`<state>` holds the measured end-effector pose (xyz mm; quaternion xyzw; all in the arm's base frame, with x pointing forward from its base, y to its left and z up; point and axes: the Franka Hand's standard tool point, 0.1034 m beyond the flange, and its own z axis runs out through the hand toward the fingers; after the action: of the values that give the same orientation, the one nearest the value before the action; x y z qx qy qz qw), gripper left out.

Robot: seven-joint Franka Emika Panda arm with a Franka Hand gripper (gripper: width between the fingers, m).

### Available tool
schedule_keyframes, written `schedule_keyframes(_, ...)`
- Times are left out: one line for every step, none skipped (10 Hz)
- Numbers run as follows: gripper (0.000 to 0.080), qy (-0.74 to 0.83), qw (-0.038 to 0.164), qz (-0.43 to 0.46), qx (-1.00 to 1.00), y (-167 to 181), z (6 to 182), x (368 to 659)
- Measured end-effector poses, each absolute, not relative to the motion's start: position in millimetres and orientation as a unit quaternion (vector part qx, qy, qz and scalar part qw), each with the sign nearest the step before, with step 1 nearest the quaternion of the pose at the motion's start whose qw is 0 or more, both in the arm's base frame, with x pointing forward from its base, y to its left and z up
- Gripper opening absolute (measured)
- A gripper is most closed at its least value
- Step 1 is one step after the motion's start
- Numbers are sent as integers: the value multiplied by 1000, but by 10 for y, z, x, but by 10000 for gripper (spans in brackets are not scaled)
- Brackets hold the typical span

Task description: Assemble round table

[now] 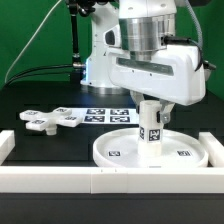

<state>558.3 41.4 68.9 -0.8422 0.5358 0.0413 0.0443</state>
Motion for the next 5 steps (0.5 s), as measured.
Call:
schedule_keyframes(407, 561, 44, 42, -825, 414, 691, 5588)
schedule_keyframes(407, 593, 50, 43, -802, 405, 690, 5600)
schedule_keyframes(407, 633, 65, 49, -770, 406, 689, 5615)
schedule_keyframes(407, 651, 68, 49, -754, 409, 689, 5624)
schedule_keyframes(407, 649, 68, 49, -756, 412, 687, 5623)
